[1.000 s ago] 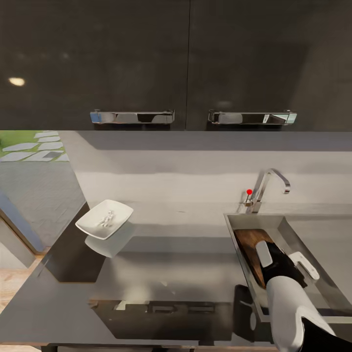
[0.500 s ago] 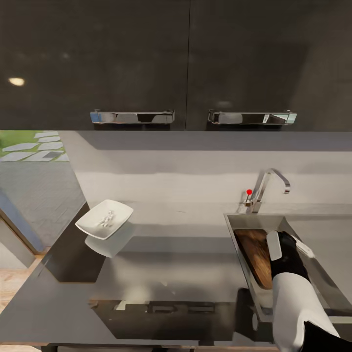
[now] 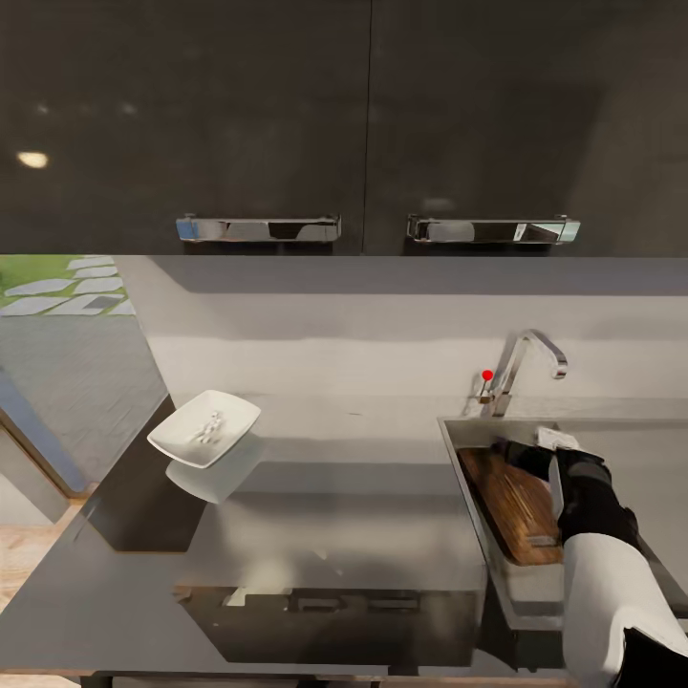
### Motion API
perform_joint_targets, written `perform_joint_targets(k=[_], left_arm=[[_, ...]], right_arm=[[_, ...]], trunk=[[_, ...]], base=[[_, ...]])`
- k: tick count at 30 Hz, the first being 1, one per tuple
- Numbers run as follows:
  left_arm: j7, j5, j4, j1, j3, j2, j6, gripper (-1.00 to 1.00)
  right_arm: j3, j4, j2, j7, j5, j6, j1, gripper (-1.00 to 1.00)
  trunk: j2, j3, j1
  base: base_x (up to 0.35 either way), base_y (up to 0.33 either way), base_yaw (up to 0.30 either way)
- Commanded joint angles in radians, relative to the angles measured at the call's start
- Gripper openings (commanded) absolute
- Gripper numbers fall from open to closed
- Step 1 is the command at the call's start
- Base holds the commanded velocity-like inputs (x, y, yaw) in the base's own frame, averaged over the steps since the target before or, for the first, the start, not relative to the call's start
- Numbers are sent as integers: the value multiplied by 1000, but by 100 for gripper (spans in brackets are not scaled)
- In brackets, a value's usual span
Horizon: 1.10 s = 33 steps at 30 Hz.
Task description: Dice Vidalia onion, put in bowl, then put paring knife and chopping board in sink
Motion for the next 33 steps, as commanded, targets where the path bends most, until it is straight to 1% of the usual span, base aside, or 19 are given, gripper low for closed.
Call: perform_joint_targets(k=[1,2,3,4,8,14,33], left_arm=[[1,8,4,-2,-9,-1,-7,100],[1,8,4,-2,-9,-1,-7,100],[1,8,4,-2,-9,-1,-7,100],[1,8,4,-2,-9,-2,-7,100],[1,8,4,-2,-9,-2,-7,100],[1,8,4,-2,-9,-2,-7,100],[1,8,4,-2,-9,-2,-7,100]], right_arm=[[-3,-1,-17,181,92,5,-1,100],[-3,-1,-20,214,111,5,-1,100],[-3,-2,-25,283,163,5,-1,100],[-4,-2,-27,310,186,4,-1,100],[-4,-2,-30,348,217,1,-1,100],[-4,-2,-31,357,225,0,-1,100],[-3,-2,-30,358,226,0,-1,100]], trunk=[[-2,-2,1],[-2,-2,1],[-2,-2,1],[-2,-2,1],[-2,-2,1],[-2,-2,1],[-2,-2,1]], base=[[-56,0,0],[-79,0,0],[-148,0,0],[-192,15,0],[-246,58,0],[-290,97,0],[-298,105,0]])
